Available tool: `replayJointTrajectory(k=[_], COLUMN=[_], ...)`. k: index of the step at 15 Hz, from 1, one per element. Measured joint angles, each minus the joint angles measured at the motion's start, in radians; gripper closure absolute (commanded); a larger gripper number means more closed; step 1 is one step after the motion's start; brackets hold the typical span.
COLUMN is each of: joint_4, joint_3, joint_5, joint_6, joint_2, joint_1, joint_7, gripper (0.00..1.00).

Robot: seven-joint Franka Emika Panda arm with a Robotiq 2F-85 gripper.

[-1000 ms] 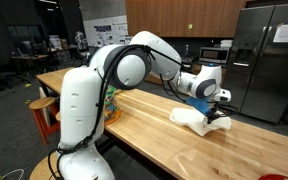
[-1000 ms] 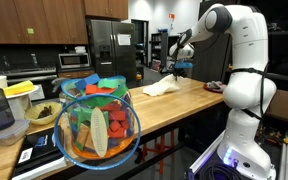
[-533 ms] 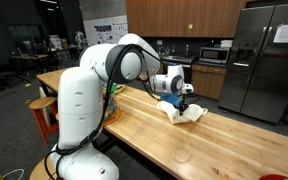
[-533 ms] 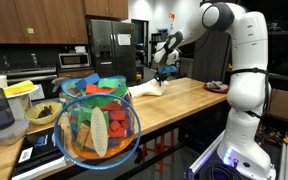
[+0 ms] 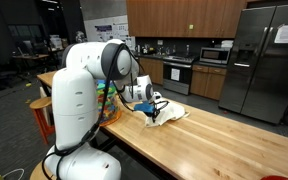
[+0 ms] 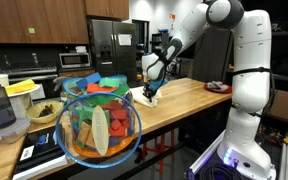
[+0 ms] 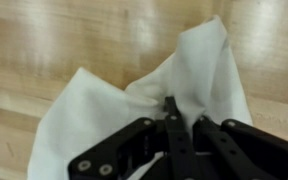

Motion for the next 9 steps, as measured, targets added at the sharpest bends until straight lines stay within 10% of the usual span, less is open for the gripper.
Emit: replayJointTrajectory(k=[7,8,9], joint_4=[-0.100,-0.105,-0.106], joint_3=[-0.173,-0.200,-0.226], joint_5=[-0.019,-0.015,0.000], joint_6=[0.040,0.041,0.042], joint_2=[-0.065,-0.072,-0.076], joint_1=[-0.179,-0.215,-0.252], joint_7=[0.015,0.013,0.006], gripper=[0.99,0.69,0.69])
